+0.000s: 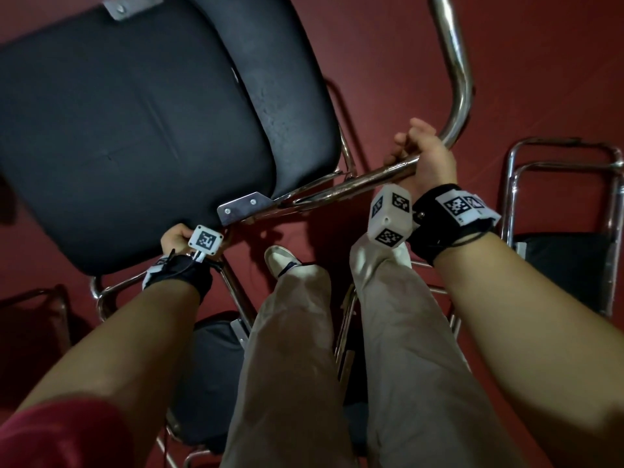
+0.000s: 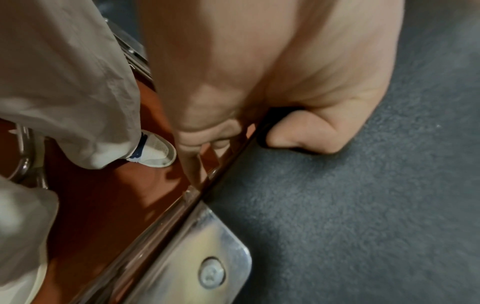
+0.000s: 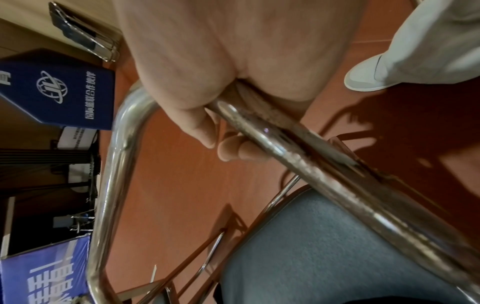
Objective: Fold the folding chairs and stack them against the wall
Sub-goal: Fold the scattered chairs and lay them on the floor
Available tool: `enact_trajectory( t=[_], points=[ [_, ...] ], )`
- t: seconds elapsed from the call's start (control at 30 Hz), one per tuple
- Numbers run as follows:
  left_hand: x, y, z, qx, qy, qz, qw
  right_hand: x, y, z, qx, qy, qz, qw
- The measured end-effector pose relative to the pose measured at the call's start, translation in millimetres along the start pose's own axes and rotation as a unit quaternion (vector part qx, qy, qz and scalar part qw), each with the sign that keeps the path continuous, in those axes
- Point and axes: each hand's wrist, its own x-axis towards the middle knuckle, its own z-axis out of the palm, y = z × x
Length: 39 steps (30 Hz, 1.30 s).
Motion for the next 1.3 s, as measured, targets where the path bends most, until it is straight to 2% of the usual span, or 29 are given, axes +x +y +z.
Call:
enact_trajectory(
  t=[0.1,0.2,0.33,0.47,0.7,0.77,0.9,1.17,1.3],
  points=[
    [-14,-5,-4,-0.076,-0.04,-0.019,0.996,4,-7,2,0.001,-0.004,-0.008,1.0],
    [-50,-4,12,-0.132,-0.039,-0.035,0.99,9,-19,5,-0.001,0.017,-0.038,0.999],
    [-73,4,21,-0.114,-0.059,-0.043,0.991,16,-40,6,-0.035,0.039,-0.065,0.996],
    [-88,18,30,-0.076,-0.092,-0.028,0.992,26,-64,2,-0.062,0.054,-0.047,0.996],
    [-130,44,55,-0.043,-0.096,0.007,0.994,33,-95,3,-0.137,0.091,-0.067,0.984],
    [-146,48,66,-0.043,-0.118,-0.003,0.992,33,-104,5,-0.139,0.093,-0.07,0.983],
    [-172,53,82,-0.042,-0.132,0.024,0.99,30,-111,10,-0.156,0.078,-0.084,0.981],
    [-175,68,95,-0.036,-0.096,0.056,0.993,23,-130,21,-0.142,0.048,-0.098,0.984],
    [-144,78,96,-0.04,-0.049,0.078,0.995,11,-139,20,-0.119,0.037,-0.114,0.986]
  ],
)
